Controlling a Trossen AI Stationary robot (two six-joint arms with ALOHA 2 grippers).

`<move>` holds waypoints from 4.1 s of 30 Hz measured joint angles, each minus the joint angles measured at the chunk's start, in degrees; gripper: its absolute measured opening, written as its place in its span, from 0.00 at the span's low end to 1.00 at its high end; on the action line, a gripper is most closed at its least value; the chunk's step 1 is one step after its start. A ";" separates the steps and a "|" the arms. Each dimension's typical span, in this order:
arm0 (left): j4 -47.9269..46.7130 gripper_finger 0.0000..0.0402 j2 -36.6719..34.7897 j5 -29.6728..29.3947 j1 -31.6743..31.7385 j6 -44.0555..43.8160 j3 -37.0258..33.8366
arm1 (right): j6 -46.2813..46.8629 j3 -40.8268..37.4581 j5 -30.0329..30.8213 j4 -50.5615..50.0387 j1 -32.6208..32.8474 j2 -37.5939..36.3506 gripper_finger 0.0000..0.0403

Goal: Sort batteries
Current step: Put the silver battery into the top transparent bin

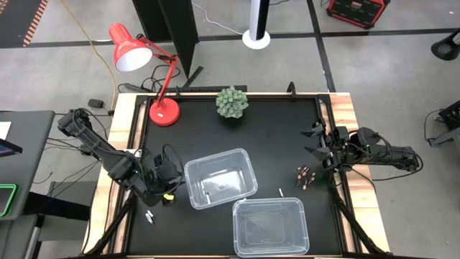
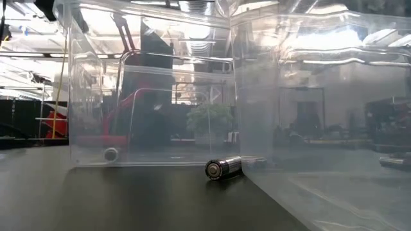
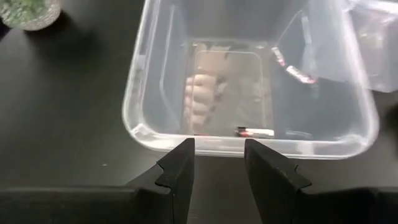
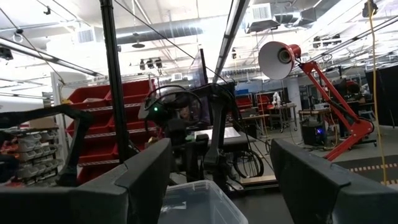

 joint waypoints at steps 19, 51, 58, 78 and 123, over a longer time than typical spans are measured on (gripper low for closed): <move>-6.35 0.33 10.96 25.56 -13.79 -16.45 2.90 | -0.31 0.00 0.02 -1.34 -0.02 0.00 0.72; -8.74 0.33 30.03 38.50 -21.79 -14.29 2.86 | 1.03 0.00 0.04 -1.29 -0.02 0.01 0.72; -8.62 0.33 30.45 36.63 -21.79 -10.65 1.28 | 1.03 0.00 0.04 -1.29 -0.02 0.01 0.72; -5.97 0.34 30.47 37.47 -21.79 -9.21 0.41 | 1.01 0.00 0.04 -1.31 -0.02 0.01 0.72; 1.78 0.09 30.32 38.50 -21.75 -18.68 -4.49 | 0.86 0.00 0.04 -1.31 -0.02 0.02 0.72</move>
